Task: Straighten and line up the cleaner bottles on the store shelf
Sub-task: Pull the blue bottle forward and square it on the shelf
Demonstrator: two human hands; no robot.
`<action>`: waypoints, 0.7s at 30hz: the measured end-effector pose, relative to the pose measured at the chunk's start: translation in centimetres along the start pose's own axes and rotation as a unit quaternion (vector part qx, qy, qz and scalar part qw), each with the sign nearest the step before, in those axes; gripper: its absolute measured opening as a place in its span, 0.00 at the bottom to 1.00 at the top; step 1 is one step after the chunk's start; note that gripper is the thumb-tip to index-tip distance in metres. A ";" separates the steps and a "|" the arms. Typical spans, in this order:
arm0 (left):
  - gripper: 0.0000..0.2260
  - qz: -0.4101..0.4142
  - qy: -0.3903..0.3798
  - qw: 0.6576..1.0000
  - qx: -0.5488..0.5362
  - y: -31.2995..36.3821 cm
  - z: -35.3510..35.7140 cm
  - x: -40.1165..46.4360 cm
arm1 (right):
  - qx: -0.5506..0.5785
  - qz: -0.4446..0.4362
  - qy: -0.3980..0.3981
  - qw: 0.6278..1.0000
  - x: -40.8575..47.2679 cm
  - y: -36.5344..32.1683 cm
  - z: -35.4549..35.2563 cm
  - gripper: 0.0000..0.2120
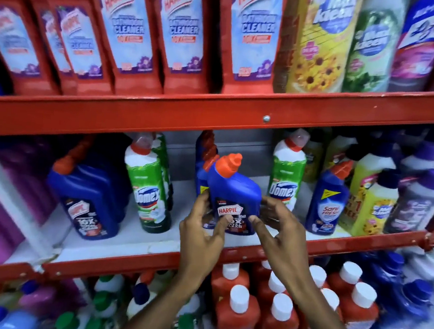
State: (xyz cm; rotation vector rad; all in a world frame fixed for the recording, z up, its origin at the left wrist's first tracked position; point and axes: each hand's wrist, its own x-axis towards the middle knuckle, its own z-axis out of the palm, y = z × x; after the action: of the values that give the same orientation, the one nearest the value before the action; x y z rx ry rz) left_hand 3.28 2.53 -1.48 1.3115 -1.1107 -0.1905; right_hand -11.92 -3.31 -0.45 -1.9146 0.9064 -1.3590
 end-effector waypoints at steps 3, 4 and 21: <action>0.24 0.011 0.054 0.998 0.005 0.5 -4.6 -0.6 | 0.020 -0.007 -0.030 0.999 -0.8 -2.7 3.6 0.18; 0.25 0.013 0.070 0.997 0.010 0.4 -6.4 -0.8 | 0.031 -0.007 -0.039 0.999 -1.1 -3.6 5.1 0.18; 0.29 -0.049 0.152 0.973 0.169 -5.8 -23.1 -0.3 | 0.039 0.000 -0.151 0.988 -3.0 -8.3 24.6 0.18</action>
State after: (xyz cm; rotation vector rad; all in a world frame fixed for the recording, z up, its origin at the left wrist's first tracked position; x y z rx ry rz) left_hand 22.64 16.31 -3.15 1.6374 -0.8395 0.1323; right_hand 12.32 6.18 -2.39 -1.9906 0.6927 -1.0501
